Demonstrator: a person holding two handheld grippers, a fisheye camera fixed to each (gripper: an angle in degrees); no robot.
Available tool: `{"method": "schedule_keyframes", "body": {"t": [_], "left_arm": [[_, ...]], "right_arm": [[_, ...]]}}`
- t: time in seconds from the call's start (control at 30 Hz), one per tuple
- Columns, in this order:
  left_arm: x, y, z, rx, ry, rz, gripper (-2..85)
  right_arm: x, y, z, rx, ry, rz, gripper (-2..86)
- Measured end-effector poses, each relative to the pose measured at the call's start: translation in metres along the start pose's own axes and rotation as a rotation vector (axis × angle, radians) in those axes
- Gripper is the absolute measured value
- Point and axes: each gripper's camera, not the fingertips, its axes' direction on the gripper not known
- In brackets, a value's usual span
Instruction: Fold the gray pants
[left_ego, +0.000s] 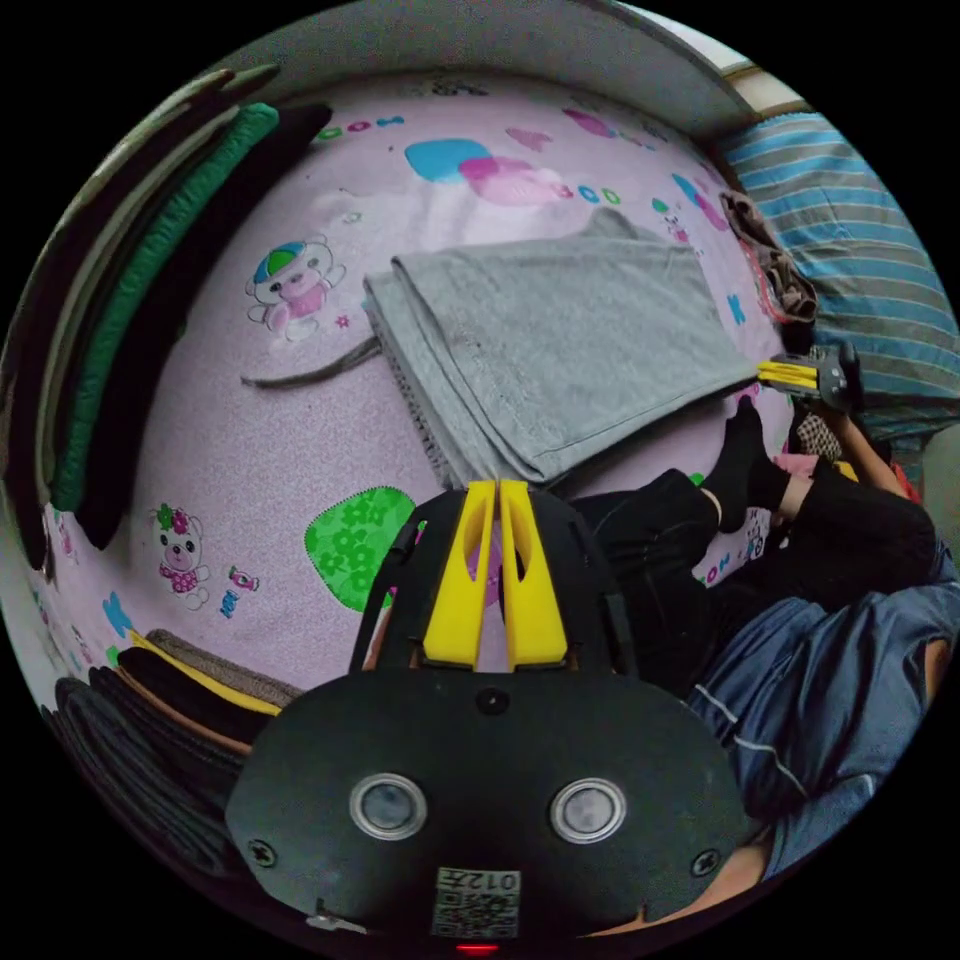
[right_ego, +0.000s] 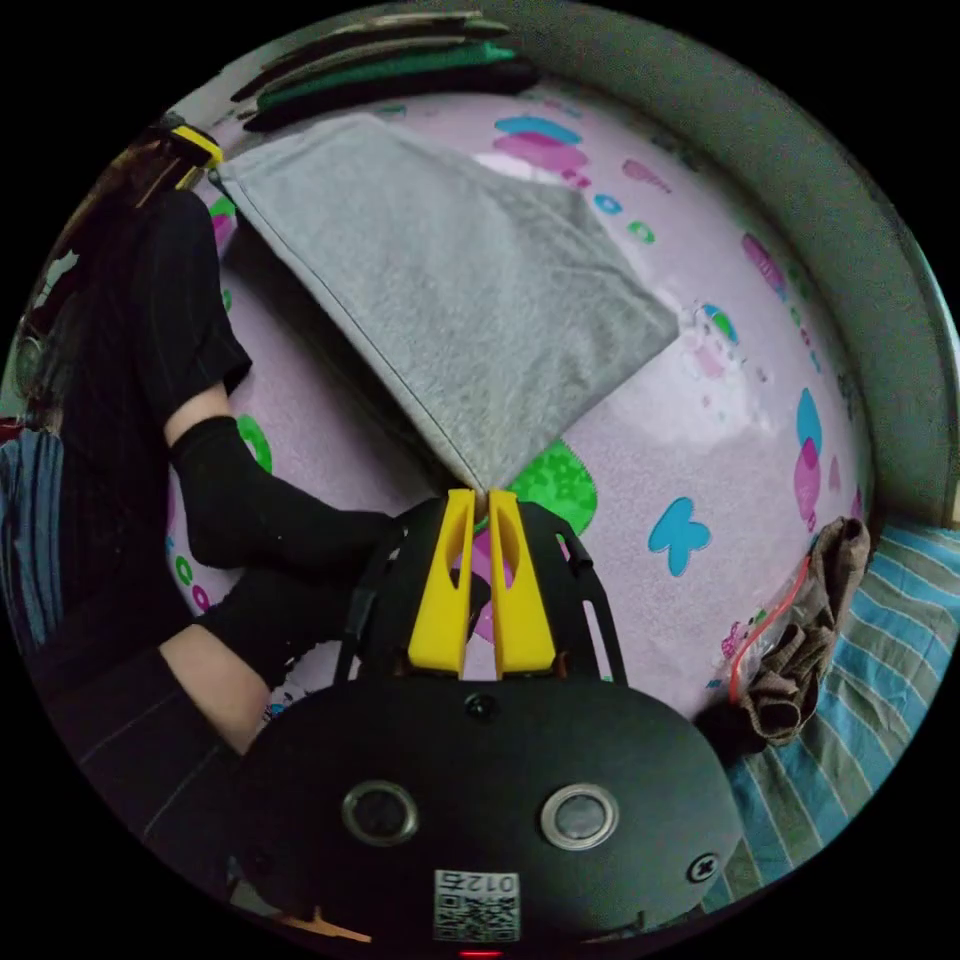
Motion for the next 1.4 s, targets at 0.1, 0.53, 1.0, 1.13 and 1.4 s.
{"method": "schedule_keyframes", "body": {"t": [0.1,0.53,1.0,1.13,1.4], "left_arm": [[0.008,-0.005,0.021,-0.073,0.027,-0.002,-0.1],[0.061,-0.004,-0.010,0.103,-0.053,-0.076,0.7],[0.318,-0.188,0.061,0.153,0.074,0.489,0.7],[0.373,-0.234,0.090,0.110,0.051,0.547,0.5],[0.428,-0.282,0.128,0.140,-0.037,0.521,0.0]], "right_arm": [[0.016,0.009,0.026,-0.041,-0.046,0.024,2.4],[0.151,0.084,0.023,0.028,-0.390,0.419,7.4],[0.242,0.134,0.070,-0.005,-0.756,0.669,8.1],[0.258,0.151,0.076,0.025,-0.810,0.654,6.5],[0.270,0.169,0.059,0.100,-0.556,0.480,4.8]]}}
